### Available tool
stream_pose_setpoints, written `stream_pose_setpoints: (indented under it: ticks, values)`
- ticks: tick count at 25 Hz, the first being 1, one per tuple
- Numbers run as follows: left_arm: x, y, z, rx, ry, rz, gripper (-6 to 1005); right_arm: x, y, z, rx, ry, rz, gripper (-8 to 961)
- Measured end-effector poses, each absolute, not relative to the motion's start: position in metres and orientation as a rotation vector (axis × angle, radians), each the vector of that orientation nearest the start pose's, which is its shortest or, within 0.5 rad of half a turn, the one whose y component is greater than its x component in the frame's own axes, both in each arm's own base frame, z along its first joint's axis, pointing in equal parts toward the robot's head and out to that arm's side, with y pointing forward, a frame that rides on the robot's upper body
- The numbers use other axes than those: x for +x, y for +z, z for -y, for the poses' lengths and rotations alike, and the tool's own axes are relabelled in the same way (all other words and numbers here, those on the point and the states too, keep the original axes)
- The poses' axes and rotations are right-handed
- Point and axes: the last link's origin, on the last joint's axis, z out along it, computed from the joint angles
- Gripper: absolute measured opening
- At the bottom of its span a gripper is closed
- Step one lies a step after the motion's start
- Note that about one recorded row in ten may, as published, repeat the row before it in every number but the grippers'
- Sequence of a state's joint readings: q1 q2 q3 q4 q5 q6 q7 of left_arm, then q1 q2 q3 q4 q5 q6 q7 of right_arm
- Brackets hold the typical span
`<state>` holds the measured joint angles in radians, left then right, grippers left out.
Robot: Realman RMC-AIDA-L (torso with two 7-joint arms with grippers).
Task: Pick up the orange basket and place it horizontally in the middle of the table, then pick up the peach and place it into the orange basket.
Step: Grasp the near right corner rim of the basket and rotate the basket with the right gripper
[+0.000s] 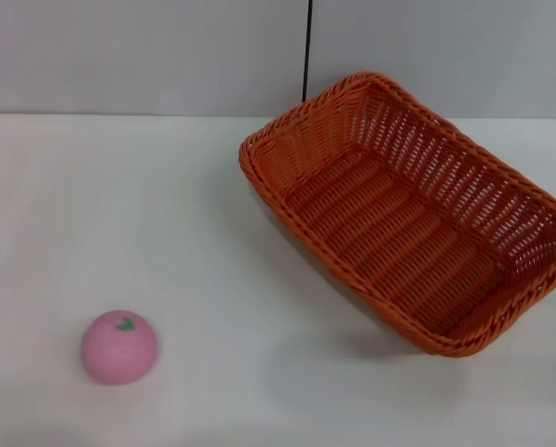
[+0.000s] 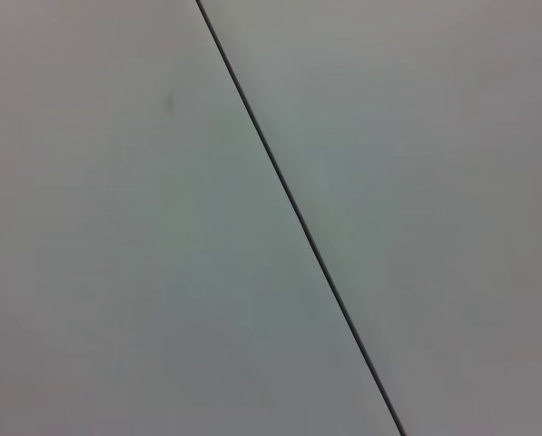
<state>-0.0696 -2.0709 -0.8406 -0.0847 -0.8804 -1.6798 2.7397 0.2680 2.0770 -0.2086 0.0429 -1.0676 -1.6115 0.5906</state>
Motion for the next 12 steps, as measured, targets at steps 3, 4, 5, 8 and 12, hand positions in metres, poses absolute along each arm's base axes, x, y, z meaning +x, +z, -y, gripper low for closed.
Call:
stream_pose_setpoints:
  ticks: [3,4,5,8,12]
  values:
    - [-0.3819,0.0380,-0.1793,-1.299,-0.905,0.558,841,0.3705,0.0444,-0.2434,-1.214,1.086,-0.676,596]
    - [-0.3821,0.0380,-0.1791,-1.298,-0.905,0.559,841,0.3708,0.0441,-0.2439,-1.214,1.084,-0.680,595]
    - [-0.3821,0.0380,-0.1790,-1.298,-0.905,0.559,841,0.3712,0.0438,-0.2442,-1.215,1.081,-0.684,594]
    - [-0.3820,0.0380,-0.1790,-1.298,-0.905,0.559,840,0.3720,0.0432,-0.2446,-1.215,1.076,-0.690,590]
    - [-0.3817,0.0379,-0.1795,-1.298,-0.907,0.558,839,0.3721,0.0432,-0.2447,-1.215,1.076,-0.691,585]
